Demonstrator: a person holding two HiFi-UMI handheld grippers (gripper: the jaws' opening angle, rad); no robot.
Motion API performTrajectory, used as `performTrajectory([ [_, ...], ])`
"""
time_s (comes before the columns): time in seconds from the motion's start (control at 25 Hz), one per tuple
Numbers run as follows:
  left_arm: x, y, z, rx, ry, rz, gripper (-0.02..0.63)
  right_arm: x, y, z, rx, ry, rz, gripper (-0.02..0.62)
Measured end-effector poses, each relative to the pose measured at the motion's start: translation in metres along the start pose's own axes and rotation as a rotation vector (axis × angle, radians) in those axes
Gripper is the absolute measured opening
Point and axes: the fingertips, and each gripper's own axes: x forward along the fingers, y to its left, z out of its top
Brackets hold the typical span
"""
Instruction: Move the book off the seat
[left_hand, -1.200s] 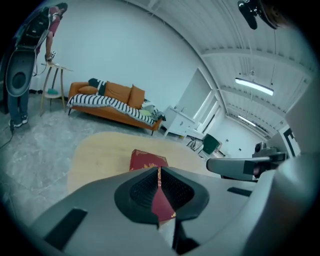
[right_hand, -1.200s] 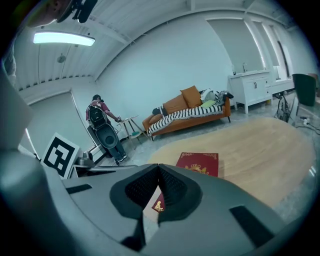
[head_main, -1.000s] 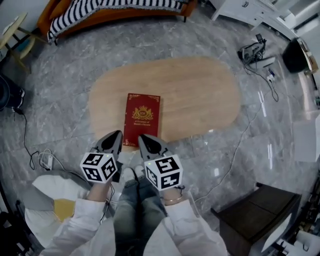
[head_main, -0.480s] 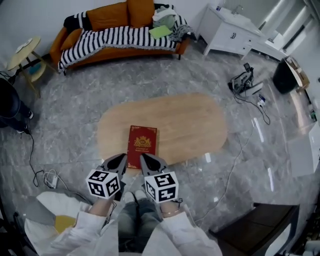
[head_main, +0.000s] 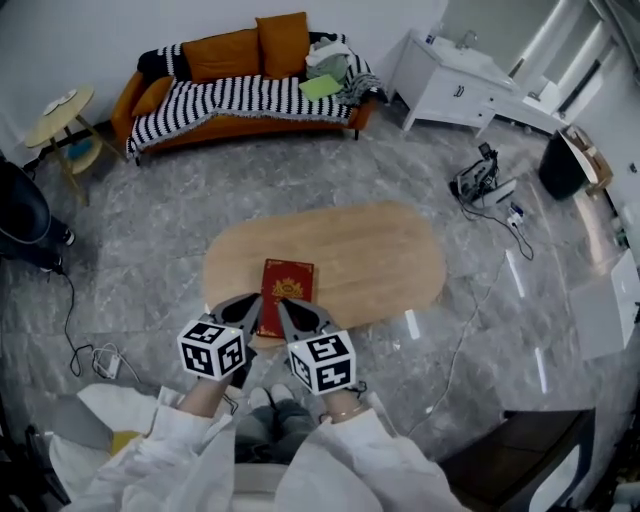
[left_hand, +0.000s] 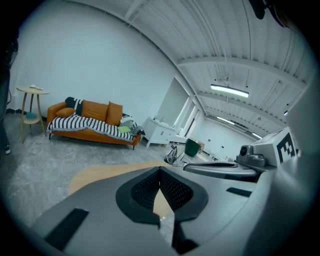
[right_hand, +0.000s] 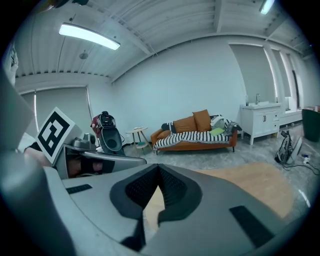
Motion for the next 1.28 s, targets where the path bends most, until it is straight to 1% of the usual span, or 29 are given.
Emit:
performTrajectory([
  [0.16, -0.009, -0.012, 0.013, 0.022, -0.017, -0.012, 0.006, -0.012, 0.003, 0.01, -0.002, -0.014, -0.012, 0.011],
  [0.36, -0.014, -0.027, 0.026, 0.019, -0.056, -0.013, 0.006, -0.024, 0.002, 0.029, -0.012, -0.058, -0.023, 0.011],
  [0.56, -0.022, -0.034, 0.038, 0.036, -0.093, -0.011, 0.006, -0.029, 0.008, 0.045, -0.051, -0.086, -0.007, 0.011],
  [0.8, -0.029, -0.037, 0.037, 0.049, -0.094, -0.012, 0.006, -0.026, 0.02, 0.039, -0.08, -0.063, 0.034, 0.011],
  [0.96, -0.029, -0.04, 0.034, 0.03, -0.096, -0.019, 0.006, -0.025, 0.021, 0.04, -0.125, -0.04, 0.061, 0.011],
  [1.12, -0.032, -0.039, 0.022, 0.013, -0.076, -0.016, 0.006, -0.024, 0.03, 0.033, -0.158, -0.017, 0.098, 0.011],
  [1.28, -0.032, -0.035, 0.022, -0.014, -0.076, -0.015, 0.006, -0.022, 0.033, 0.033, -0.2, 0.0, 0.109, 0.011],
])
